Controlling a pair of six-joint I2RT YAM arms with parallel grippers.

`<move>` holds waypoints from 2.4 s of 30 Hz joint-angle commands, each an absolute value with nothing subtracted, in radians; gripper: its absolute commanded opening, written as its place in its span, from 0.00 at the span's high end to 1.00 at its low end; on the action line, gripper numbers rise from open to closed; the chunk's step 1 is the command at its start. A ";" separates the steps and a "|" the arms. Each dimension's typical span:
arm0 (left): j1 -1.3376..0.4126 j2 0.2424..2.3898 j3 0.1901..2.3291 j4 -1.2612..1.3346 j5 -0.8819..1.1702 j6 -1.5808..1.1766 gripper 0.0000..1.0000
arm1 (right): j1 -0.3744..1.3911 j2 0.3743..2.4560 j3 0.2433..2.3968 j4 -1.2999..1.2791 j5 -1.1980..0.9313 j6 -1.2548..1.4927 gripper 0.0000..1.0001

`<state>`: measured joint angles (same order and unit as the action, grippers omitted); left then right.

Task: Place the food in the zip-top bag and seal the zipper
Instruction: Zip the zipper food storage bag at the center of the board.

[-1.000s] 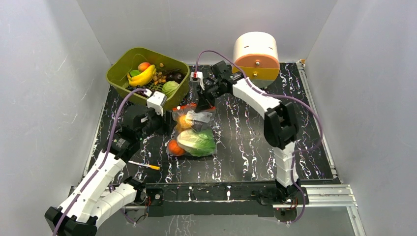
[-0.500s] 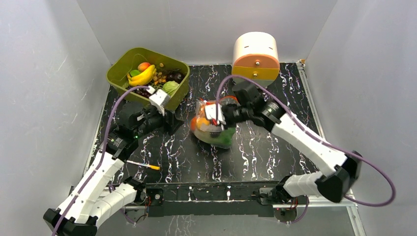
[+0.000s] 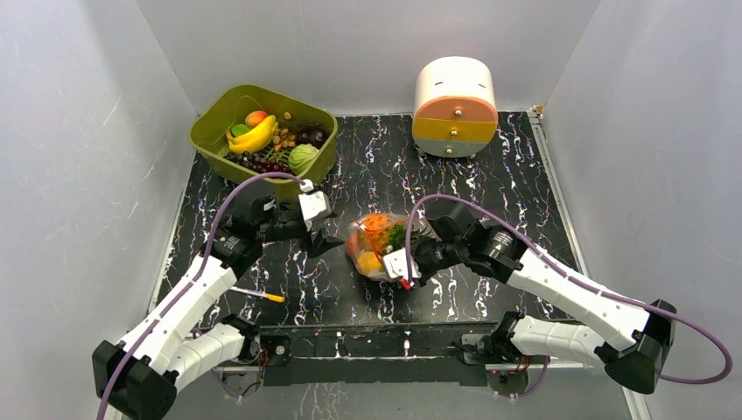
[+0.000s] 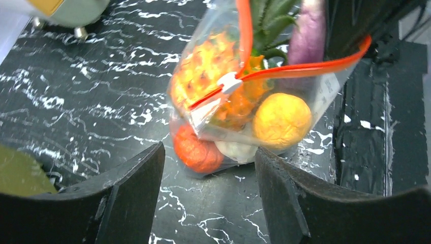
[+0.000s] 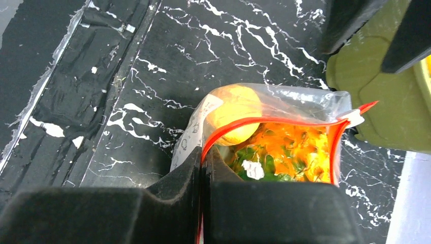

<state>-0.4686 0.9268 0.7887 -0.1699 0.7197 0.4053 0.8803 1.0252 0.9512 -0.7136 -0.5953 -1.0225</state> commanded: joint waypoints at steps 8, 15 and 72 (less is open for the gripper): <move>-0.468 1.068 0.877 -0.206 1.097 0.730 0.39 | 0.888 0.965 0.960 -0.704 -0.628 -1.048 1.00; -0.469 1.123 0.900 -0.138 1.100 0.719 0.39 | 0.889 0.967 0.956 -0.723 -0.644 -1.051 1.00; -0.485 1.108 0.934 -0.135 1.181 0.649 1.00 | 0.934 1.115 1.150 -0.353 -0.403 -0.463 0.65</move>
<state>-0.4808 1.1244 0.9142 -0.1646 1.1374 0.6670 0.9092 1.0958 1.0962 -0.3923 -0.4580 -0.4690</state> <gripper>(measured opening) 0.014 0.355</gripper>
